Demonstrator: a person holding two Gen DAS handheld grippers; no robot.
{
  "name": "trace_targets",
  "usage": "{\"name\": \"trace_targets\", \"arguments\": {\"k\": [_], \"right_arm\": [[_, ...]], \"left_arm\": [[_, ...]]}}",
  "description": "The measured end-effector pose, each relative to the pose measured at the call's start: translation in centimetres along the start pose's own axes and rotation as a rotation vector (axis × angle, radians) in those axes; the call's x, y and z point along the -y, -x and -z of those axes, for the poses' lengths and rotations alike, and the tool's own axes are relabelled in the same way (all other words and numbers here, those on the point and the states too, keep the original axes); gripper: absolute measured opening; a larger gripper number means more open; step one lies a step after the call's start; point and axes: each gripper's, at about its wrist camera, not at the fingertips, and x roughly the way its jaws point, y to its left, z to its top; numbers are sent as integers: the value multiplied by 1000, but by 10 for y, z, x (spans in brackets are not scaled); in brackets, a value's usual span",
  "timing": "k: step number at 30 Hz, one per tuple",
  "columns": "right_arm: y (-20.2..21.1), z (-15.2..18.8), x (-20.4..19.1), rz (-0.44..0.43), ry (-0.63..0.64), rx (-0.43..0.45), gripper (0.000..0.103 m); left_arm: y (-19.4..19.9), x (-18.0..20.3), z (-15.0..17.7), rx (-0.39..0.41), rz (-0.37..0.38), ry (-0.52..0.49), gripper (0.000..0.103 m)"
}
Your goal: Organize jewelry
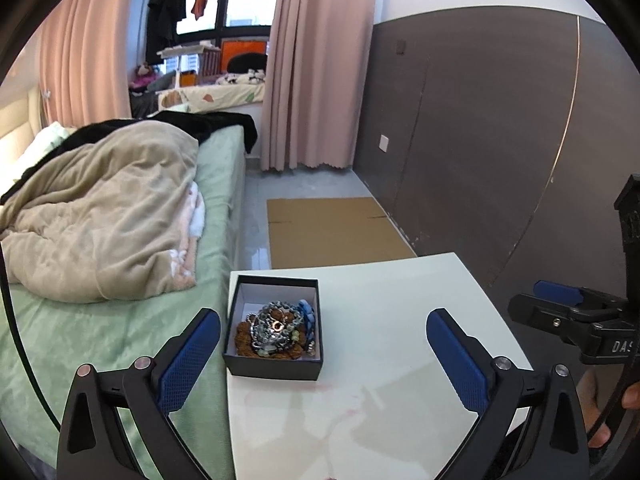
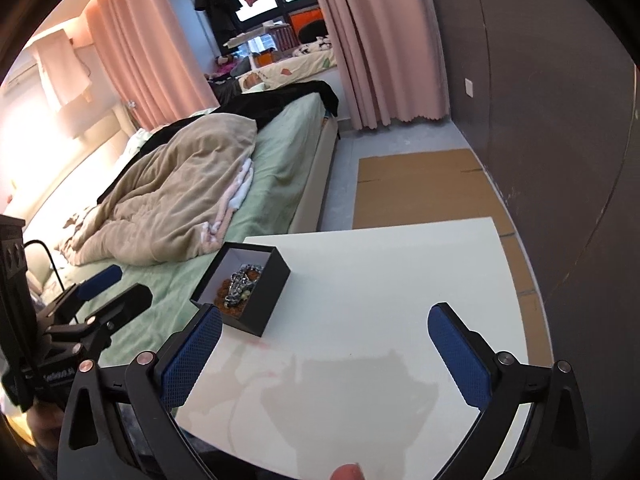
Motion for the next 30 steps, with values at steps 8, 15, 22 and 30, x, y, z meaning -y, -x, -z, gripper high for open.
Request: {"name": "trace_targets", "arguments": {"k": [8, 15, 22, 30], "right_arm": [[1, 2, -3, -17, 24, 1, 103], [-1, 3, -3, -24, 24, 14, 103], [-3, 3, -4, -7, 23, 7, 103], [1, 2, -2, -10, 17, 18, 103]], "left_arm": [[3, -4, 3, -3, -7, -12, 103], [5, -5, 4, -5, -14, -16, 103], [5, -8, 4, -9, -11, 4, 103], [4, -7, 3, -10, -8, 6, 103]]}}
